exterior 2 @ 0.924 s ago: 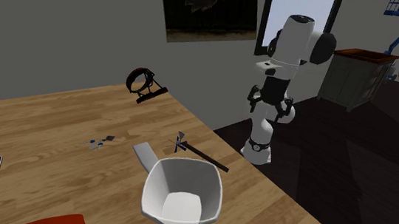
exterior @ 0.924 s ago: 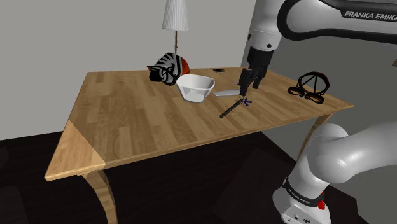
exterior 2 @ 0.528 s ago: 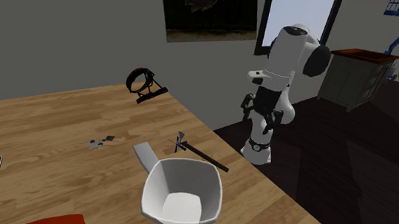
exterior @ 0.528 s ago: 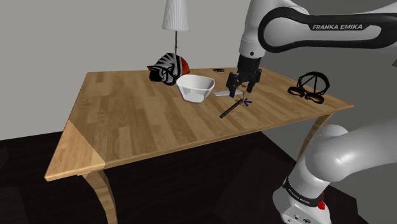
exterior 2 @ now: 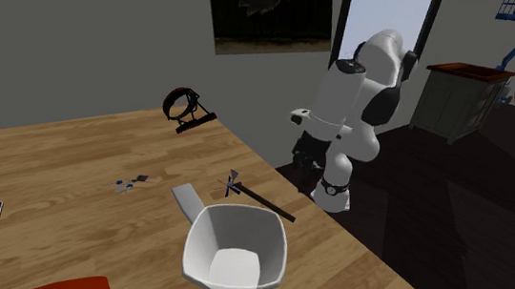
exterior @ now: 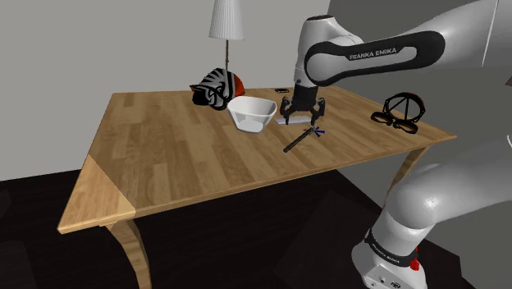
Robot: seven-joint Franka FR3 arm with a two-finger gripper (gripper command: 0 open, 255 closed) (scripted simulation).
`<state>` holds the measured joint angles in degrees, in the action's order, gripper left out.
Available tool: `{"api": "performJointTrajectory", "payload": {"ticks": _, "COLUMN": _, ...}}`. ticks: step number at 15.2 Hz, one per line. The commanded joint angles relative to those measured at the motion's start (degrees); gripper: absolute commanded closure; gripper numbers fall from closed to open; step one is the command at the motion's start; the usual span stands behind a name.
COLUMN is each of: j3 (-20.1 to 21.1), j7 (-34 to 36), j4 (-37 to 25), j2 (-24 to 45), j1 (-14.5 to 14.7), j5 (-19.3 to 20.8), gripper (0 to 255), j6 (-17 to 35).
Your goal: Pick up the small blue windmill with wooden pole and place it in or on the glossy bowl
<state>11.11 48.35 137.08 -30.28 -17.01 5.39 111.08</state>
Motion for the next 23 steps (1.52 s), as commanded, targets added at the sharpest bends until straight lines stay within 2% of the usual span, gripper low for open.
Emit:
{"api": "performJointTrajectory", "payload": {"ticks": 1, "j3": 0.6, "j7": 6.9, "j4": 0.0, "j2": 2.9, "j1": -3.1, "j5": 1.2, "gripper": 0, "j6": 3.0}}
{"api": "performJointTrajectory", "payload": {"ticks": 9, "j3": 1.7, "j7": 32.1, "j4": -0.4, "j2": 11.3, "j1": -13.8, "j5": 6.4, "gripper": 0, "j6": 10.4}}
{"api": "performJointTrajectory", "payload": {"ticks": 17, "j3": 1.4, "j7": 33.1, "j4": 2.8, "j2": 14.2, "j1": -14.7, "j5": 8.1, "gripper": 0, "j6": 16.5}}
{"api": "performJointTrajectory", "payload": {"ticks": 23, "j3": 1.4, "j7": 33.1, "j4": 2.8, "j2": 14.2, "j1": -14.7, "j5": 8.1, "gripper": 0, "j6": 16.5}}
